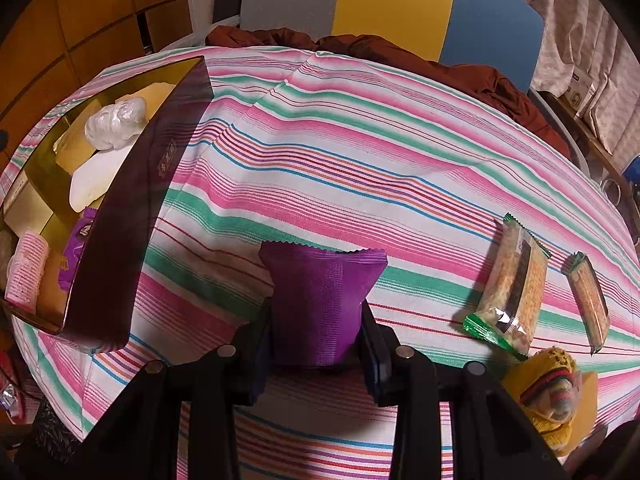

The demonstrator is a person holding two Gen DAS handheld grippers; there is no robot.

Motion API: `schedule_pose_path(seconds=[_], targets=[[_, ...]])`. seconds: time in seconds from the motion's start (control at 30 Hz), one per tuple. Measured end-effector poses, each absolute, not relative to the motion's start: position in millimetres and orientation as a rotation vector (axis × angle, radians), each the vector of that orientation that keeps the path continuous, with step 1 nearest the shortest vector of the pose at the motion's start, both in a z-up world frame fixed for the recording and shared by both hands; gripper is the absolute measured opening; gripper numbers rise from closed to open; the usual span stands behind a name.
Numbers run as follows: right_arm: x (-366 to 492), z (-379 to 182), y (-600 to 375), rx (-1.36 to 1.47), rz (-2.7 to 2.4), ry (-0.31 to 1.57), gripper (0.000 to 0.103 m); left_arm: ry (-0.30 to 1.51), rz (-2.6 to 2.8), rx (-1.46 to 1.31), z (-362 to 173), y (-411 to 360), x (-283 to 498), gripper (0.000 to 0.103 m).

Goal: Organize objects
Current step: 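Lower the purple packet into the gold tray and open the right tool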

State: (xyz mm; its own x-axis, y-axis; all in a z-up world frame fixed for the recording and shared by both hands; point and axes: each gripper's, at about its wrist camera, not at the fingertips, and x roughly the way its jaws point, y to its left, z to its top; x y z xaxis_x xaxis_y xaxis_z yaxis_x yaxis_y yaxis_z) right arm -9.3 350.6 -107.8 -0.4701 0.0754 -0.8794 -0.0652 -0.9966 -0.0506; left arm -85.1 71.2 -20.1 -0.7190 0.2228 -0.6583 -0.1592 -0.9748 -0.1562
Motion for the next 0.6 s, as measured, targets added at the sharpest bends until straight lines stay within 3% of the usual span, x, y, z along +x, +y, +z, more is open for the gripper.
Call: schedule_pose_path(seconds=[0.6], targets=[[-5,-105,353,-1.520,2.635,0.061,0.037,-0.086,2.708,-1.085,-29,62,-34,0.096]])
